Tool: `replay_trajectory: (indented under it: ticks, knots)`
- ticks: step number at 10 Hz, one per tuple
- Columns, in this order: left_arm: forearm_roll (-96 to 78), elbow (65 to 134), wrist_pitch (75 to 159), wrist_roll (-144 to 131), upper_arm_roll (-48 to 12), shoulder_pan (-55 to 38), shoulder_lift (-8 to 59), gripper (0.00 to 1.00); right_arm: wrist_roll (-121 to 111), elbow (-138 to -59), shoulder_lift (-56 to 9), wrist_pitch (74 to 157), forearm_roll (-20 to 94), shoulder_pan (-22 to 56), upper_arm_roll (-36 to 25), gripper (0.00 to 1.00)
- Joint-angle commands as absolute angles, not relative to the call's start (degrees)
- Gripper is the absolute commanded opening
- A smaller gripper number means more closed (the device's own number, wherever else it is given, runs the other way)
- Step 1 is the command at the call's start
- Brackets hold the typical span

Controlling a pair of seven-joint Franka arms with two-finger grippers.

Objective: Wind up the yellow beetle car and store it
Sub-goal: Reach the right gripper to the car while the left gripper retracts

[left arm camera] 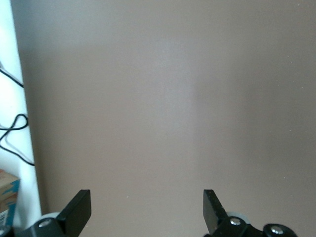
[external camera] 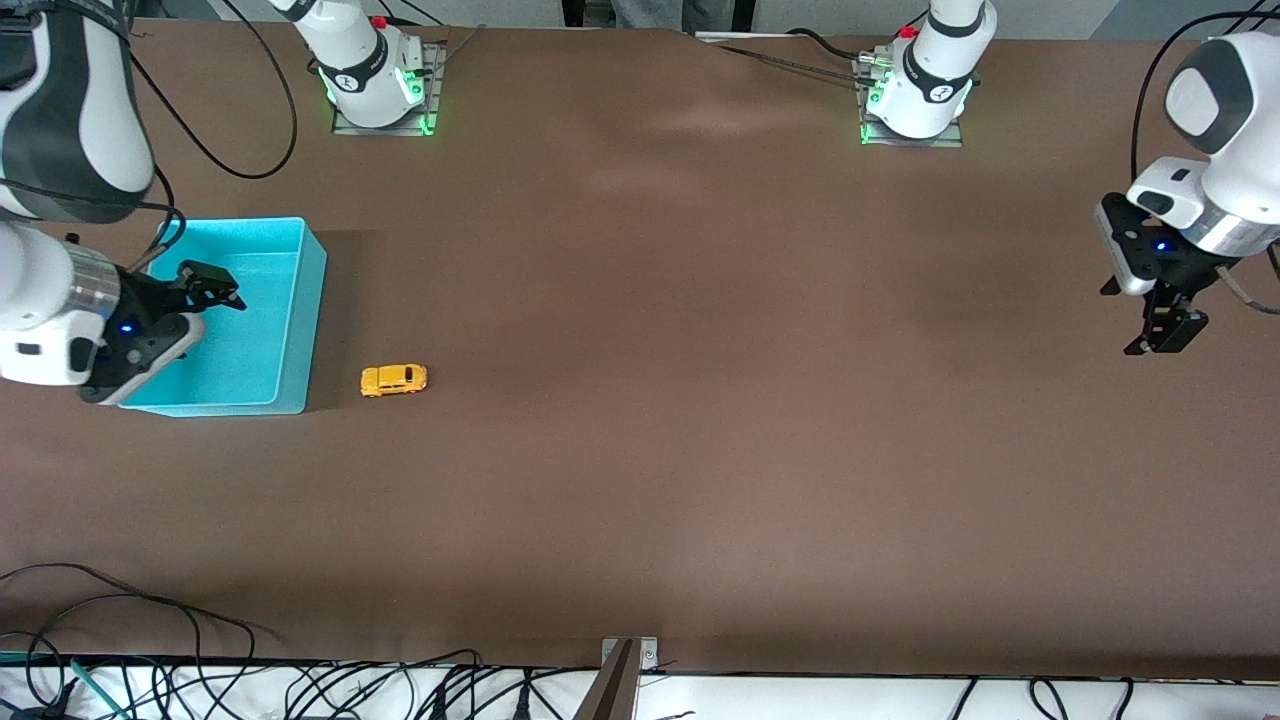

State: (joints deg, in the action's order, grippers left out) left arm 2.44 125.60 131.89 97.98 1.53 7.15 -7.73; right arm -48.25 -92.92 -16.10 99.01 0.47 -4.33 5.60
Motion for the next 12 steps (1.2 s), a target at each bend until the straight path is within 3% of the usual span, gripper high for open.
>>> replay_trajectory:
  ticks: [1, 6, 10, 12]
  knots:
    - [1.2, 119.0, 121.9, 95.5, 2.0, 4.6, -9.2, 1.00, -63.6, -101.8, -14.2, 106.9, 1.6, -4.5, 6.9, 1.00]
    - [2.0, 103.9, 98.0, 72.8, 1.1, 2.5, -10.3, 1.00, -90.1, -108.7, -20.5, 121.4, 2.1, -4.1, 8.7, 1.00]
    - [2.3, 98.2, 88.4, 48.1, 0.6, 2.1, -10.3, 1.00, -91.7, -108.3, -28.0, 130.4, 4.6, -3.4, 10.4, 1.00]
    - [2.2, 97.9, 87.6, 33.0, -0.7, 1.5, -10.2, 1.00, -89.1, -108.0, -30.1, 133.0, 5.4, -3.5, 10.4, 1.00]
